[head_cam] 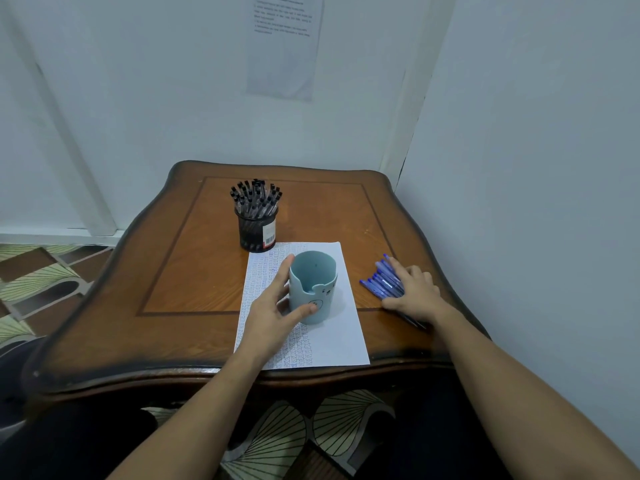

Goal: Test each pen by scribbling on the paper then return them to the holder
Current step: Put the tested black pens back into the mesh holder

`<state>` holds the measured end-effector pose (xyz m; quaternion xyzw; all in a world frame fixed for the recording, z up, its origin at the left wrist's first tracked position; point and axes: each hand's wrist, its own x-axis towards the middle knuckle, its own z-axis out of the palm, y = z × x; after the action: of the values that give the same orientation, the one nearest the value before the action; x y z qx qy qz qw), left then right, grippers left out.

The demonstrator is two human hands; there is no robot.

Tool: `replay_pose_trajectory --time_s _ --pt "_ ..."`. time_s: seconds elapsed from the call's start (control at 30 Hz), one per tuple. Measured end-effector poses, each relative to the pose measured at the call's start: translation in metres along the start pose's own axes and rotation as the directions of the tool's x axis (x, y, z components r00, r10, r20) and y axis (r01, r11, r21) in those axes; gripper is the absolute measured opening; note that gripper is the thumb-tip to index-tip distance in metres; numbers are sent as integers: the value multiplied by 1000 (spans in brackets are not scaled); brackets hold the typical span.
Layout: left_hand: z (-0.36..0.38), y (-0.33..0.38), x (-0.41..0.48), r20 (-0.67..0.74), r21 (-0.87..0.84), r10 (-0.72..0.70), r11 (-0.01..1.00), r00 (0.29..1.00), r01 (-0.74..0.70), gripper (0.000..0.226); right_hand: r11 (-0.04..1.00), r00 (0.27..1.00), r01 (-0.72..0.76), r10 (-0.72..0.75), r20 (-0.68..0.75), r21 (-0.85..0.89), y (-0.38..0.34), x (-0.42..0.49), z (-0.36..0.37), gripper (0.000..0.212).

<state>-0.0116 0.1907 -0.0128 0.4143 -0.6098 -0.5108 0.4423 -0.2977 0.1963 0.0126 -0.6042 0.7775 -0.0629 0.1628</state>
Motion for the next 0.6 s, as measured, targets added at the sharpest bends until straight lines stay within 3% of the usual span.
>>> replay_pose_trajectory --time_s 0.6 --pt "-1 0 1 0 12 -2 1000 1000 2 92 993 992 104 -108 70 55 -25 13 0 76"
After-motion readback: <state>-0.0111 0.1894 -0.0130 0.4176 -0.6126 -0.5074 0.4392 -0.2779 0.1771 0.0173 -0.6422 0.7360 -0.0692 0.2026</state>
